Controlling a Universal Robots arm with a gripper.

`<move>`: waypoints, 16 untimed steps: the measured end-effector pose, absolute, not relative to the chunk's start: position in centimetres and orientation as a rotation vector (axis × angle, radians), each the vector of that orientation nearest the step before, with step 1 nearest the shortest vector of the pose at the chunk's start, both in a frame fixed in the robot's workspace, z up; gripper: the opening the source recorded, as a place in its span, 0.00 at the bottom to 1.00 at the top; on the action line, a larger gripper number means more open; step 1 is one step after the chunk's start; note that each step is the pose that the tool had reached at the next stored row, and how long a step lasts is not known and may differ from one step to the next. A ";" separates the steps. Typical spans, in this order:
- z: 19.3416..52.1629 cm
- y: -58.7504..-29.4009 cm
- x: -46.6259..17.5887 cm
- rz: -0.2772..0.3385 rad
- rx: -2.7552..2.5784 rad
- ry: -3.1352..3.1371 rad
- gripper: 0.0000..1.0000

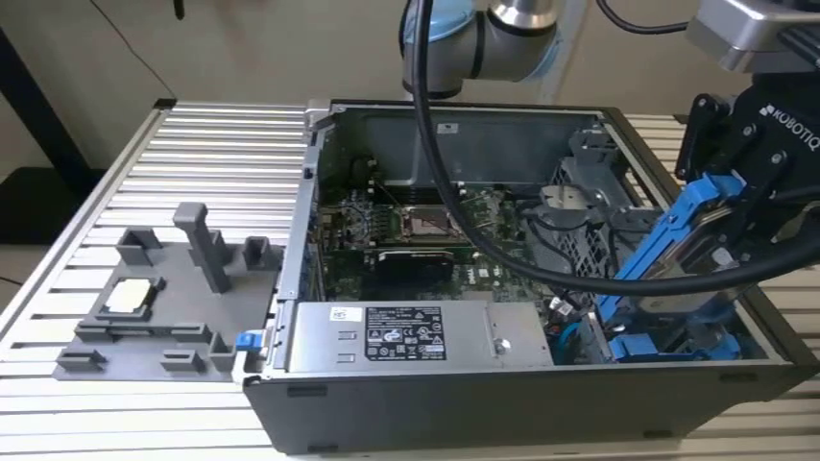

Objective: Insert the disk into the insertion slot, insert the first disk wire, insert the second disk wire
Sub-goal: 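Insert the disk into the insertion slot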

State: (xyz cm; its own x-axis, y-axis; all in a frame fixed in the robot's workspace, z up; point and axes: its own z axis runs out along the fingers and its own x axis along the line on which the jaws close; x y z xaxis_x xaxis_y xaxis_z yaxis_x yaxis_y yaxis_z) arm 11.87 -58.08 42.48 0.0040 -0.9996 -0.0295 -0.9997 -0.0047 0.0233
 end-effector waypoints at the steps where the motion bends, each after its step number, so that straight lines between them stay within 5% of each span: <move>1: 42.3 -58.1 11.9 0.059 -2.223 2.213 0.33; 16: 40.5 -58.2 12.5 0.066 -2.219 2.209 0.33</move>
